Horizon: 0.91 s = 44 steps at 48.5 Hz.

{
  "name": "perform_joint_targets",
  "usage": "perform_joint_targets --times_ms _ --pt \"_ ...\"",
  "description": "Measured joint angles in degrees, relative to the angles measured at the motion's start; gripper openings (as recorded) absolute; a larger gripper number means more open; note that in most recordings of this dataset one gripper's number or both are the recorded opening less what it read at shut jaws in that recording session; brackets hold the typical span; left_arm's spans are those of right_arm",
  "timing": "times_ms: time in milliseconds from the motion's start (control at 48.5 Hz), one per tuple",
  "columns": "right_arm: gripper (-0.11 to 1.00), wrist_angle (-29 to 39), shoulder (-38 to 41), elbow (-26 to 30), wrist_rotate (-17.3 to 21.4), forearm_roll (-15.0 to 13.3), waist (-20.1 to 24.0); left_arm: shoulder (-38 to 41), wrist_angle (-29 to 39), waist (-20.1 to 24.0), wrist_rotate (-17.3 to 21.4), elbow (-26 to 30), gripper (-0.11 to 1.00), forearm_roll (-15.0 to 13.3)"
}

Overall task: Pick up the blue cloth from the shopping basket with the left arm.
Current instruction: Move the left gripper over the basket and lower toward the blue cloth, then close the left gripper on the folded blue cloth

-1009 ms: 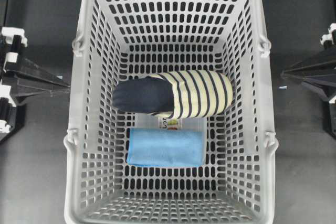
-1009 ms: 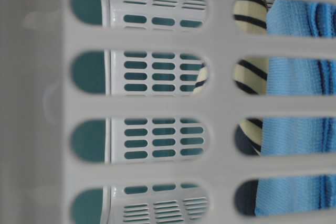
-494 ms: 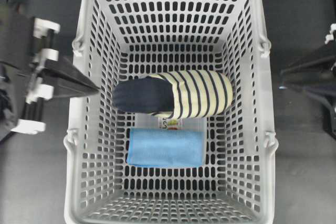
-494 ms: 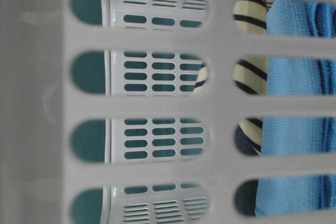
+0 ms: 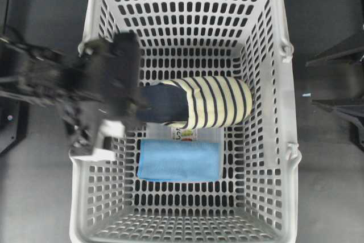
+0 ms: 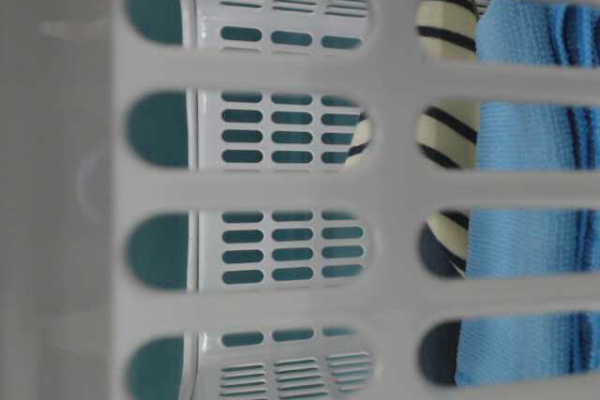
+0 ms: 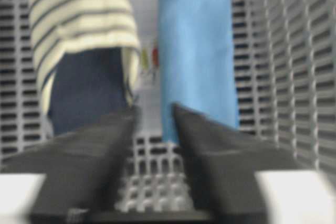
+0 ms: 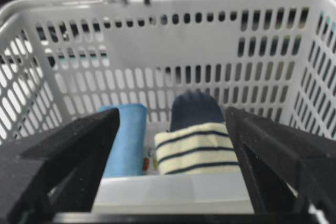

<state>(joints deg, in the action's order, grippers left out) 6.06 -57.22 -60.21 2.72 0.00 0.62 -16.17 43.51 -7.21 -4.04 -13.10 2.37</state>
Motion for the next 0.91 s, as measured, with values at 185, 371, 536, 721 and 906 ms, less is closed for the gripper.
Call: perform_joint_targets --times_ms 185,371,536,721,906 --pt "0.78 -0.70 -0.18 0.00 -0.44 0.00 0.00 7.73 2.72 -0.79 -1.85 6.42 0.89 0.00" --pt "0.78 -2.55 -0.26 0.00 -0.44 0.00 0.00 14.68 6.86 -1.32 -4.57 9.93 0.86 0.00" --pt "0.78 -4.39 -0.26 -0.09 -0.70 0.00 0.00 19.51 7.12 -2.29 -6.06 10.46 0.87 0.00" --pt "0.78 -6.50 -0.70 -0.70 -0.70 0.00 0.00 22.94 7.03 -2.99 -6.24 10.46 0.87 0.00" --pt "0.78 -6.59 -1.49 -1.93 -0.44 0.00 0.00 24.79 6.15 -3.43 -6.24 10.02 0.87 0.00"
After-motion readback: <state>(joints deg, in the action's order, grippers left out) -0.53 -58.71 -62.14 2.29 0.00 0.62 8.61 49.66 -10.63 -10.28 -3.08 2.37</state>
